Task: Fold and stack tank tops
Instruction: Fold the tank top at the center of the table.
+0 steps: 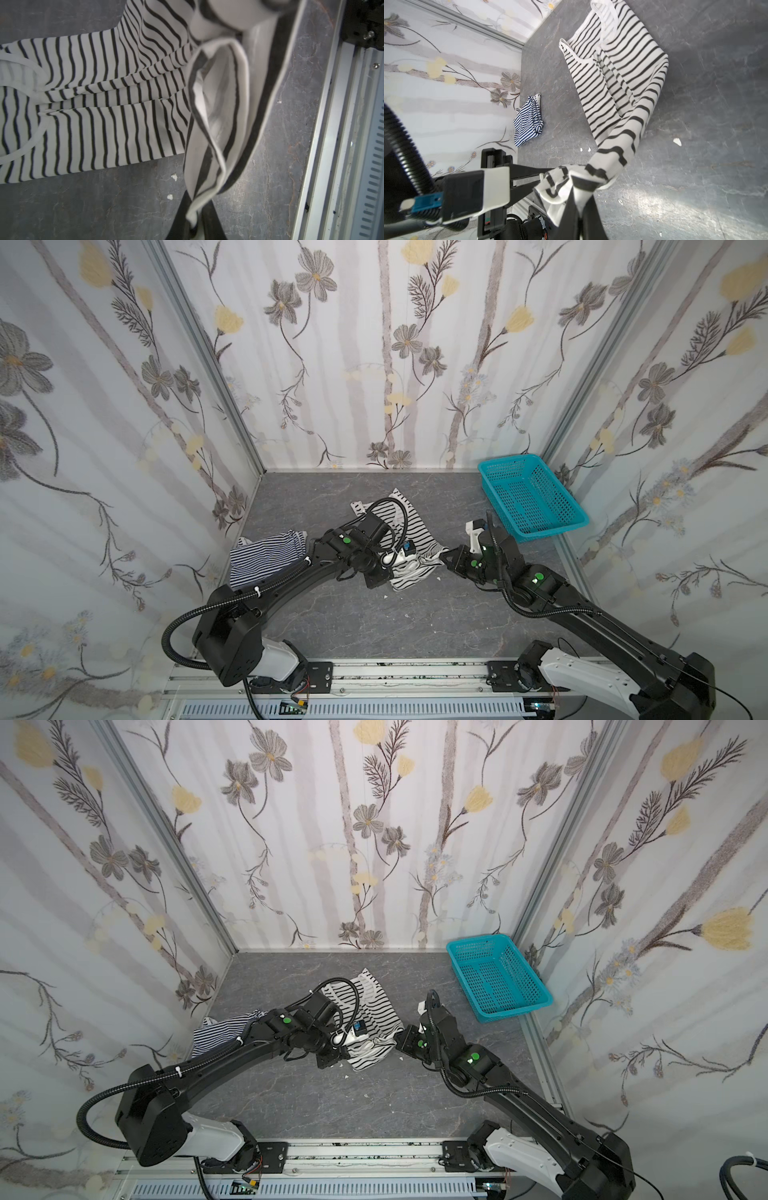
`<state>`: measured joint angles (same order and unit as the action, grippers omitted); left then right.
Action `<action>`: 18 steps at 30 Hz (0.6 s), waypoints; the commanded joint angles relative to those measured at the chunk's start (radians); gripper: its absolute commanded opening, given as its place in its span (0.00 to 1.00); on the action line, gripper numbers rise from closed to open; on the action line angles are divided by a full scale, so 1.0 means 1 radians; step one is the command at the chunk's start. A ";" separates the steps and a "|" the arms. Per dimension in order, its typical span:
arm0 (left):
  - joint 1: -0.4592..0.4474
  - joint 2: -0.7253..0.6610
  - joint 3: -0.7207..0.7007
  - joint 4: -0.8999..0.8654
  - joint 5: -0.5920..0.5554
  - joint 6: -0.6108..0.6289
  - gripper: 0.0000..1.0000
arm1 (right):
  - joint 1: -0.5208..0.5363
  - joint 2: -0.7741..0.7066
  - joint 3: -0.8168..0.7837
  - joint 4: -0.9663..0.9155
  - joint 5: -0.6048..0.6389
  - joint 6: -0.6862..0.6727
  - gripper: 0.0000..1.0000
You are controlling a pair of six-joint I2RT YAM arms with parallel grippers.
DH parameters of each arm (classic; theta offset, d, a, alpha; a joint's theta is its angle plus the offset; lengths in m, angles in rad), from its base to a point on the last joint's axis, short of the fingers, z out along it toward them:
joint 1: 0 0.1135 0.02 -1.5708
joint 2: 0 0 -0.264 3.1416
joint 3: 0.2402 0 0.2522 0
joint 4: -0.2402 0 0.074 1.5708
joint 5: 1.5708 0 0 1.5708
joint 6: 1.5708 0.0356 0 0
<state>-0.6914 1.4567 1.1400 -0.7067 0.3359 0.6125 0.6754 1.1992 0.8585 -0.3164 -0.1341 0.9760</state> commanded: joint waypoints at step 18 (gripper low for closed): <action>0.213 0.354 0.262 -0.007 0.022 0.087 0.12 | -0.217 0.753 0.589 -0.076 -0.209 -0.333 0.00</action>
<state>-0.4828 1.7893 1.3956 -0.6994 0.3550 0.6804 0.4633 1.8961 1.3994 -0.3752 -0.3115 0.6903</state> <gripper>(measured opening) 0.122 0.049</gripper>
